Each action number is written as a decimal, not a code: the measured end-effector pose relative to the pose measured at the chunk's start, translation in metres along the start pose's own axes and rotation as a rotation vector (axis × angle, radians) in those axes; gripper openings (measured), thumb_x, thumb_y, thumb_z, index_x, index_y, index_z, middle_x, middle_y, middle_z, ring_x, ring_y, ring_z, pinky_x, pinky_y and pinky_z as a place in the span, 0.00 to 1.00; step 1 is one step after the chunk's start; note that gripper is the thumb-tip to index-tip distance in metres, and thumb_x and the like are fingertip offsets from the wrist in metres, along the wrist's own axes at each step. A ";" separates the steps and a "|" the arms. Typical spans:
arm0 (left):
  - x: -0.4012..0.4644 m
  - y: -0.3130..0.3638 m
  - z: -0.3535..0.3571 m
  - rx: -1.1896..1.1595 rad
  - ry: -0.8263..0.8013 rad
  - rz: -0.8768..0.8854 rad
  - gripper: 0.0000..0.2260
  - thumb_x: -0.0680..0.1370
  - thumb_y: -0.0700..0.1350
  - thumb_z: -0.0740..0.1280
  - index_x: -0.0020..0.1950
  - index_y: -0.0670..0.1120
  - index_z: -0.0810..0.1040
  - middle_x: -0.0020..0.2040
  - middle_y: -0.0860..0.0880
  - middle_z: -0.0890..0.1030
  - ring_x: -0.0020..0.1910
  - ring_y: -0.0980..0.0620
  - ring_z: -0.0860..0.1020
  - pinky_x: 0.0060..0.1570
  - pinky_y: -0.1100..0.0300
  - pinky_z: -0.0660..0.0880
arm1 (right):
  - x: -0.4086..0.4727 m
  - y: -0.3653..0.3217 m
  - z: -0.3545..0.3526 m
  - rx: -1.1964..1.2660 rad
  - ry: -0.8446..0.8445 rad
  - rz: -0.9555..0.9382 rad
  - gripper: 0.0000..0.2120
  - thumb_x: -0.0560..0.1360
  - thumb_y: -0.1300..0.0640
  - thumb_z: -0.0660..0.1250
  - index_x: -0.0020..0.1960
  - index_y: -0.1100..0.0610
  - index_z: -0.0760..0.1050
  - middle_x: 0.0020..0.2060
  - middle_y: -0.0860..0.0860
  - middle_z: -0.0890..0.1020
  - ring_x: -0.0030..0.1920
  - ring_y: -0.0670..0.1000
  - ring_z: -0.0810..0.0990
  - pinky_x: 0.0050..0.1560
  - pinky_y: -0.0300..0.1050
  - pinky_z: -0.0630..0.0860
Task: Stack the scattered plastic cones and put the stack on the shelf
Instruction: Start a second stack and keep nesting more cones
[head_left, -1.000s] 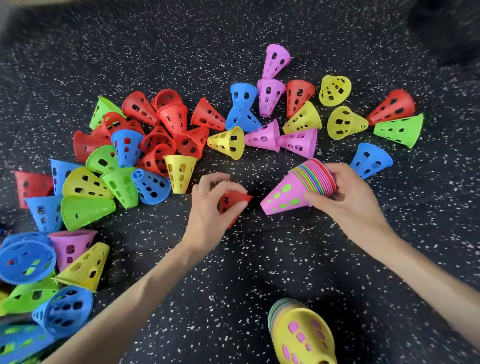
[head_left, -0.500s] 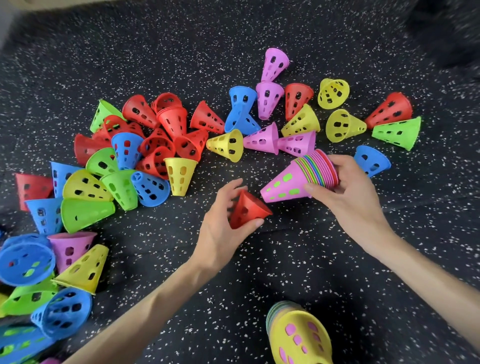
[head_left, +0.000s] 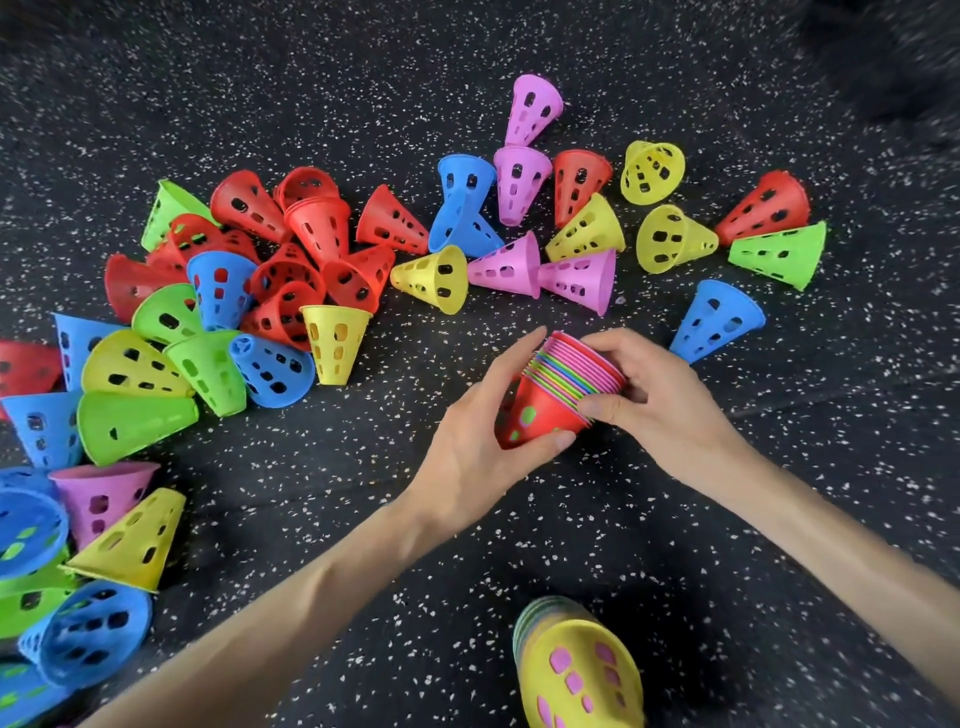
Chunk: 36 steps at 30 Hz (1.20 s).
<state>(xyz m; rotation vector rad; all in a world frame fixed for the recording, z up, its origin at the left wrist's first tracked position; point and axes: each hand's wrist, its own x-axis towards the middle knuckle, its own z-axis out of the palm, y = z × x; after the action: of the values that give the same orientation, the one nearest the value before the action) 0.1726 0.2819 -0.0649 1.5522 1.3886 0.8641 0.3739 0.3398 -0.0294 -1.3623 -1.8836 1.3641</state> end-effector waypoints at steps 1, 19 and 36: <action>0.004 0.001 0.000 0.007 -0.041 0.014 0.38 0.77 0.52 0.76 0.79 0.67 0.58 0.71 0.62 0.74 0.62 0.57 0.79 0.59 0.61 0.79 | 0.000 0.000 -0.003 0.007 -0.022 -0.006 0.21 0.75 0.61 0.73 0.61 0.41 0.74 0.53 0.41 0.83 0.57 0.43 0.81 0.59 0.50 0.78; 0.012 -0.035 0.021 -0.008 0.095 0.030 0.38 0.73 0.61 0.73 0.75 0.74 0.54 0.69 0.72 0.71 0.64 0.60 0.78 0.55 0.57 0.81 | 0.006 0.046 -0.096 -0.287 0.489 0.202 0.15 0.78 0.63 0.67 0.59 0.46 0.82 0.62 0.43 0.80 0.58 0.42 0.77 0.55 0.23 0.67; 0.010 -0.034 0.023 0.126 0.052 0.102 0.41 0.75 0.54 0.76 0.80 0.69 0.53 0.71 0.68 0.69 0.69 0.64 0.72 0.65 0.71 0.68 | 0.006 -0.003 -0.029 -0.016 0.298 -0.007 0.15 0.76 0.66 0.70 0.57 0.50 0.83 0.48 0.43 0.86 0.48 0.42 0.83 0.50 0.33 0.78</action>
<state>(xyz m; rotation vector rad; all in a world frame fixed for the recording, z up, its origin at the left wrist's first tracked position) 0.1814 0.2887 -0.1055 1.7201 1.4344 0.8981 0.3931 0.3588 -0.0155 -1.4736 -1.7022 1.0752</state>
